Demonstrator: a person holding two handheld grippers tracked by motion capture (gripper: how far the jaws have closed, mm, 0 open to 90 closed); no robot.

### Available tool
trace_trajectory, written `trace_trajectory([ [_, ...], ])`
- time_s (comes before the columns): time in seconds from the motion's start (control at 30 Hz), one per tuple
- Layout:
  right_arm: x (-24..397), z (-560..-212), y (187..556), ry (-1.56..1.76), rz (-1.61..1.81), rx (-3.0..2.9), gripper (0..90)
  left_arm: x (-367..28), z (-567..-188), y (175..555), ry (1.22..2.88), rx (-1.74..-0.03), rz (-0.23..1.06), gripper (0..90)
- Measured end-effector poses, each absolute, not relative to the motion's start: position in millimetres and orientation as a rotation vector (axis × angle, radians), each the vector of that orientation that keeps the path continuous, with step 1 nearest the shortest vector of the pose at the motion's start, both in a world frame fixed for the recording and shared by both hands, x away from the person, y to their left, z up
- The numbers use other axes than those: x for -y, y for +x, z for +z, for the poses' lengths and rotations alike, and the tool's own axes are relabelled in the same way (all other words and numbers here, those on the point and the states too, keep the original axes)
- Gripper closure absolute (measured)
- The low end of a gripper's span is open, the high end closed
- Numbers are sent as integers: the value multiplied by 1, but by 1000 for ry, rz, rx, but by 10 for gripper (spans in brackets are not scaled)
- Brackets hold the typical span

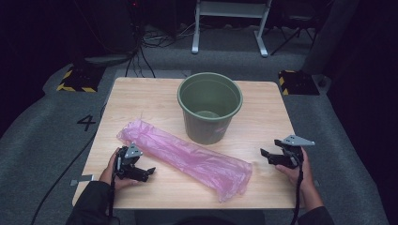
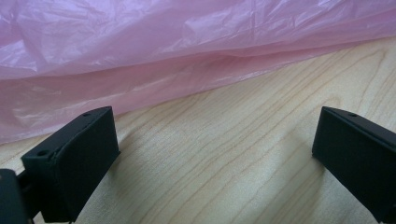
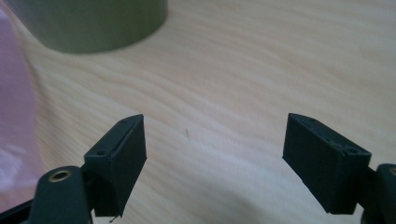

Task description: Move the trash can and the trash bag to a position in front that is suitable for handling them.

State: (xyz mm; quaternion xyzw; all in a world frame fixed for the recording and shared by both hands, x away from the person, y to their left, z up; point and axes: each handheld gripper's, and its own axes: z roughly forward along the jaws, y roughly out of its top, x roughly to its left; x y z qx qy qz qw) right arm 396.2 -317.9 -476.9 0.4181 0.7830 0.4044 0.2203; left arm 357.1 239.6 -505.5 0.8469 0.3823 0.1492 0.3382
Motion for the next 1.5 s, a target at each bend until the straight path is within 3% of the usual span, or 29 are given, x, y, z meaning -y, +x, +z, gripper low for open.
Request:
trace_trajectory([
  [0.3, 292, -445, 408, 1023, 1225, -2145, 225, -240, -506, 357, 2206, -996, 389, 3],
  [1.5, 244, -387, 422, 809, 1332, -2202, 251, -239, -506, 357, 2205, -999, 389, 1],
])
